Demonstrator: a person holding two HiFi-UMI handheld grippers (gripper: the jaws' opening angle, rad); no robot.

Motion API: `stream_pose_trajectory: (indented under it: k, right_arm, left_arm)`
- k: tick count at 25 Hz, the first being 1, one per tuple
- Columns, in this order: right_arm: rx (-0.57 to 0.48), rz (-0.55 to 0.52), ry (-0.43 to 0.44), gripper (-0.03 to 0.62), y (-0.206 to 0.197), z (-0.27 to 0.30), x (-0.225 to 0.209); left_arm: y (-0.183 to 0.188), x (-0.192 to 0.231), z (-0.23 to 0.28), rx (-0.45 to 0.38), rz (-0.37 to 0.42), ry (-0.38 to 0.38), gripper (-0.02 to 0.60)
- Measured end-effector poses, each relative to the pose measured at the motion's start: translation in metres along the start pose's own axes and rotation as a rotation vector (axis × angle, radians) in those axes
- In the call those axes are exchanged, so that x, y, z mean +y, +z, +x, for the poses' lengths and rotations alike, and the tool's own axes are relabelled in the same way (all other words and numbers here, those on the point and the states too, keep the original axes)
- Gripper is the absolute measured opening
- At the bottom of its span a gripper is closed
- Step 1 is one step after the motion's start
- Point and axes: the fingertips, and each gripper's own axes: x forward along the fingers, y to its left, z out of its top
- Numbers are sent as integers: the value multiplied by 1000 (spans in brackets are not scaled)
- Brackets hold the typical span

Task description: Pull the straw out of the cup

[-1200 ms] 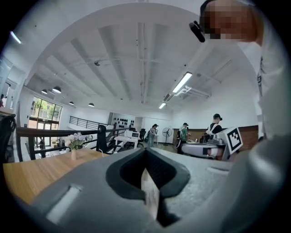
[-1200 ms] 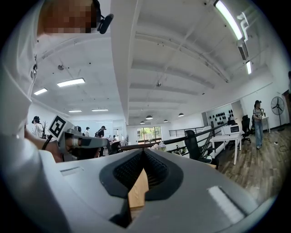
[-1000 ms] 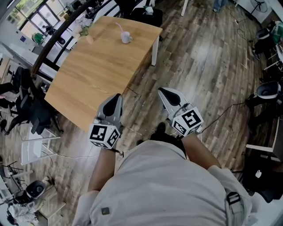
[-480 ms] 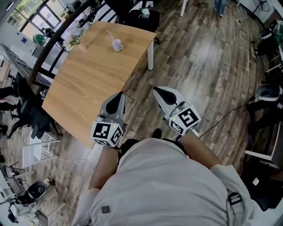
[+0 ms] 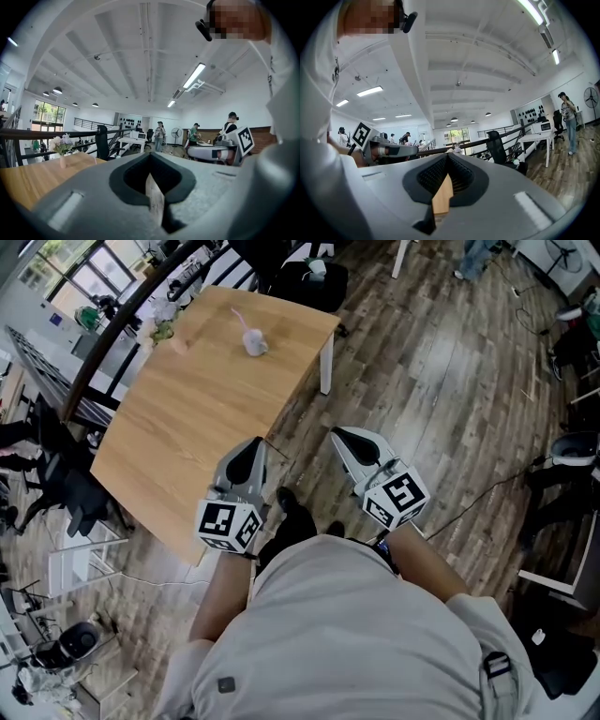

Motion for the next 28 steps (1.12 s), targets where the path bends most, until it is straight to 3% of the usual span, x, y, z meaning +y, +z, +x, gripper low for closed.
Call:
stream_pose_trajectory:
  k: [5, 13, 21, 28]
  right_arm:
    - [12, -9, -9, 9, 2, 34, -13]
    - [26, -6, -15, 9, 12, 137, -28]
    - [36, -32, 0, 9, 15, 225, -15]
    - [96, -13, 12, 9, 8, 279, -21]
  left_arm:
    - [4, 29, 25, -9, -4, -29, 5]
    - [27, 120, 57, -23, -14, -43, 5]
    - [41, 200, 63, -31, 0, -54, 5]
    - [45, 246, 68, -23, -24, -35, 5]
